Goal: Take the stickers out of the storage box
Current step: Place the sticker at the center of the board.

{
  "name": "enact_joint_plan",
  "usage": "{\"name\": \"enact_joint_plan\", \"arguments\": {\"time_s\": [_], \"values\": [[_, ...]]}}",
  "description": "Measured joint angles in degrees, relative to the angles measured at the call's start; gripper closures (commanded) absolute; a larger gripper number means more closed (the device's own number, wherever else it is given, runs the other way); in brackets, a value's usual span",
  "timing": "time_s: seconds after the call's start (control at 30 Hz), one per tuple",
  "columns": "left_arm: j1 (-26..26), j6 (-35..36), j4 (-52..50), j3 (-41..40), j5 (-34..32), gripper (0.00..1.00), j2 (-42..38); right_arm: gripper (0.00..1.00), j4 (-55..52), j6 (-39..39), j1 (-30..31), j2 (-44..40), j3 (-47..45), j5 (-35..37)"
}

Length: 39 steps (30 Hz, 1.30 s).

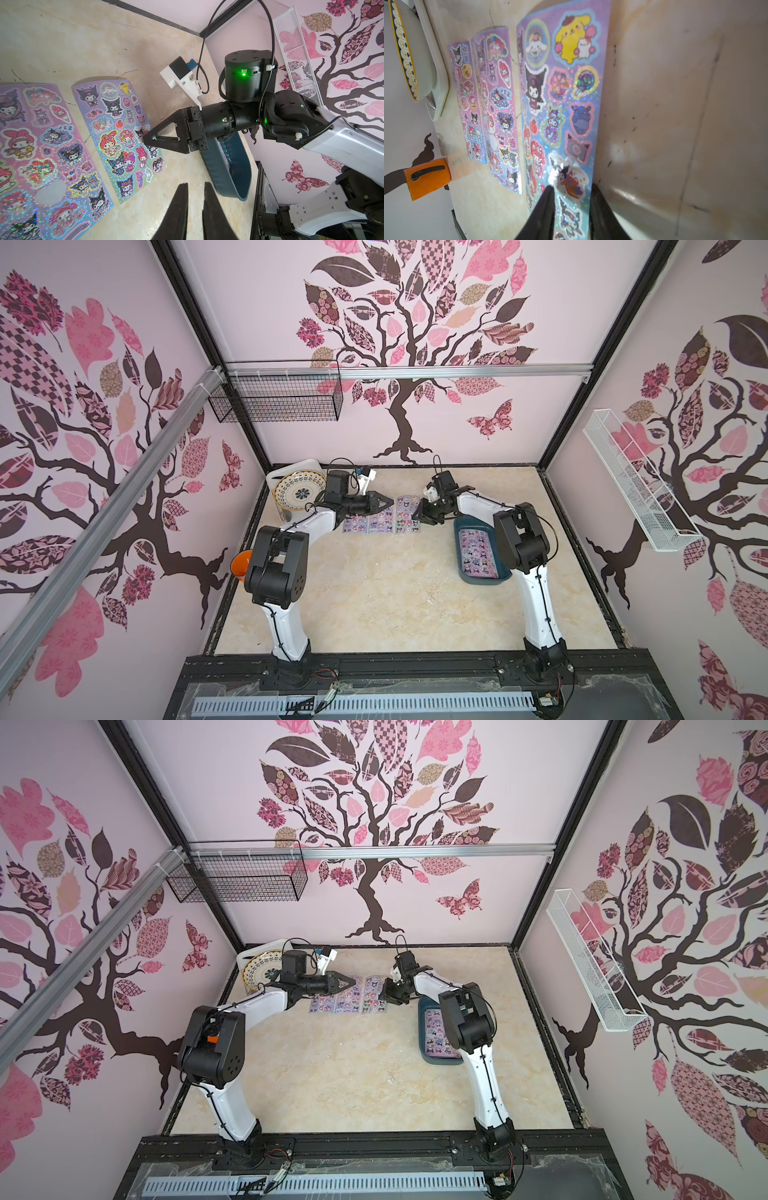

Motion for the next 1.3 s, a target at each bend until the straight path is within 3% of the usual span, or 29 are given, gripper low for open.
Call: {"name": "enact_joint_plan", "arguments": {"time_s": [0.6, 1.3], "values": [[0.00, -0.07, 0.02, 0.02, 0.17, 0.80, 0.00, 0.62, 0.17, -1.09, 0.04, -0.11, -0.04, 0.96], [-0.02, -1.57, 1.25, 0.02, 0.22, 0.80, 0.02, 0.60, 4.48, -0.66, -0.81, -6.84, -9.81, 5.81]]}}
